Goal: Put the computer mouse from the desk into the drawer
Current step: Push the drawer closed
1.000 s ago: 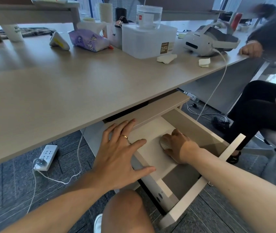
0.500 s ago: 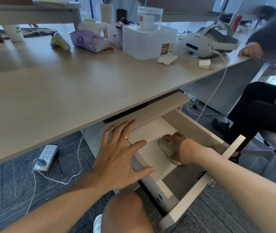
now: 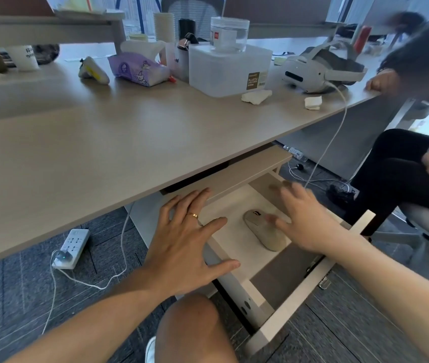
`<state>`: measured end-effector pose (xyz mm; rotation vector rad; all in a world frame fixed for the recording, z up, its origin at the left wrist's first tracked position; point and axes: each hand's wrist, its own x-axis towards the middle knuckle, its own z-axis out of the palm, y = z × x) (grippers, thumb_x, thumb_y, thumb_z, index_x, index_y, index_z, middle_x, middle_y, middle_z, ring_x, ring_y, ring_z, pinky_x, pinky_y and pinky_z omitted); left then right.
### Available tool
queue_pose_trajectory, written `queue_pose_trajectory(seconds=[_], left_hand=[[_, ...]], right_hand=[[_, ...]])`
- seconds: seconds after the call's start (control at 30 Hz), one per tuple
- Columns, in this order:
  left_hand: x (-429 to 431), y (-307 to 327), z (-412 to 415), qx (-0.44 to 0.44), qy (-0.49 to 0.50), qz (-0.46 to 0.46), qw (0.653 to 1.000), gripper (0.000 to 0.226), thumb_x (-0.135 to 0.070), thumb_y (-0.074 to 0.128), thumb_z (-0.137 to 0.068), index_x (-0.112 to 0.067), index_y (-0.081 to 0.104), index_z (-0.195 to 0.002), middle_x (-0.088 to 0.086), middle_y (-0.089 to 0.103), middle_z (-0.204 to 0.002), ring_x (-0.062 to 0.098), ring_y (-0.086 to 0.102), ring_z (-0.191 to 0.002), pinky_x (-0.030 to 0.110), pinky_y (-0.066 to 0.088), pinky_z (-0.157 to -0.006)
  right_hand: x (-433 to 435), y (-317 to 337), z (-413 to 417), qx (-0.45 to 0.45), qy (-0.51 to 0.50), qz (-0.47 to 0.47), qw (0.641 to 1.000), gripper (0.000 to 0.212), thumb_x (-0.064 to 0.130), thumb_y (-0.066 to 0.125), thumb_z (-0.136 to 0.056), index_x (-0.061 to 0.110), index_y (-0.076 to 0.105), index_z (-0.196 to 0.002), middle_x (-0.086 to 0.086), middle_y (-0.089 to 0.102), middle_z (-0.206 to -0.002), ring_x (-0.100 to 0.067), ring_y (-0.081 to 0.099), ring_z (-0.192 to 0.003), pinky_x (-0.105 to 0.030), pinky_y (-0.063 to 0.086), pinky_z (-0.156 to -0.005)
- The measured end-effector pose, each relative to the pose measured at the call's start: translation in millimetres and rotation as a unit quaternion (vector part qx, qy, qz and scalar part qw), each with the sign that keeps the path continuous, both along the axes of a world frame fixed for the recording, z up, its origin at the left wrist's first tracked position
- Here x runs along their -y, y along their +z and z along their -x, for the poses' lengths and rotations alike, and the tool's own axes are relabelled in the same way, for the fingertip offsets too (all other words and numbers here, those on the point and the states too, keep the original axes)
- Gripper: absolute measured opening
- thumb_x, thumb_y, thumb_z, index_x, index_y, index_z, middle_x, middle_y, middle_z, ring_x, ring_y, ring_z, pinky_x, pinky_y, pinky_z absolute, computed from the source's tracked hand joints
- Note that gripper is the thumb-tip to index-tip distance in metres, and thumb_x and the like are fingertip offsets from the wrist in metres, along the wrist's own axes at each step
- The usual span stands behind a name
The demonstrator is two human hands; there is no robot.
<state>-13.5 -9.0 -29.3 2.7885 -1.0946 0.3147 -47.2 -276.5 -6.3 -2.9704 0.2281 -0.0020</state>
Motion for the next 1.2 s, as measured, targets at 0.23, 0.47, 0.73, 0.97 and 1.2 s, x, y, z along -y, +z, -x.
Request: queue_pose_trajectory(seconds=[0.23,0.47,0.73,0.97,1.2], left_hand=[[1,2,4,0.004,0.005,0.002,1.000,0.104,-0.094,0.033,-0.076,-0.034,0.020,-0.160,0.008,0.019,-0.168,0.026,0.021,-0.150,0.048,0.016,-0.117],[6,18,12,-0.126,0.072,0.009,0.989,0.138,-0.105,0.030,-0.058,-0.022,-0.020,-0.158,-0.003,-0.017,-0.169,0.017,-0.010,-0.154,0.040,-0.004,-0.124],[8,42,11,-0.211,0.093,-0.002,0.973,0.149,-0.109,0.034,-0.046,-0.024,-0.007,-0.161,-0.006,-0.010,-0.170,0.016,-0.007,-0.155,0.044,0.002,-0.125],[-3,41,6,-0.162,0.045,0.017,0.986,0.141,-0.104,0.041,-0.053,-0.023,0.001,-0.161,-0.007,0.000,-0.170,0.013,0.000,-0.153,0.038,0.003,-0.122],[-9,19,-4,-0.050,0.011,0.067,0.996,0.099,-0.074,0.049,-0.083,-0.020,0.015,-0.159,-0.003,0.018,-0.167,0.018,0.017,-0.149,0.035,0.015,-0.120]], right_hand=[[-2,-23,91,0.254,-0.198,-0.205,0.924,0.078,0.042,0.048,-0.099,0.022,0.005,-0.161,0.004,0.002,-0.168,-0.017,0.001,-0.155,-0.046,0.010,-0.124],[-17,-32,94,0.129,-0.366,-0.623,0.679,0.040,0.047,0.039,-0.101,0.041,0.032,-0.140,-0.004,0.058,-0.121,-0.034,0.058,-0.110,-0.064,0.054,-0.086],[-29,-23,65,0.113,-0.365,-0.648,0.659,0.052,0.049,0.041,-0.100,0.044,0.022,-0.149,-0.004,0.047,-0.143,-0.037,0.048,-0.125,-0.070,0.051,-0.086],[-48,-22,15,0.125,-0.361,-0.648,0.659,0.056,0.044,0.042,-0.102,0.042,0.018,-0.153,0.001,0.043,-0.133,-0.029,0.044,-0.112,-0.069,0.052,-0.083],[-62,-25,-29,0.115,-0.382,-0.642,0.655,0.061,0.047,0.045,-0.100,0.045,0.016,-0.154,-0.007,0.040,-0.153,-0.039,0.043,-0.134,-0.071,0.051,-0.085]])
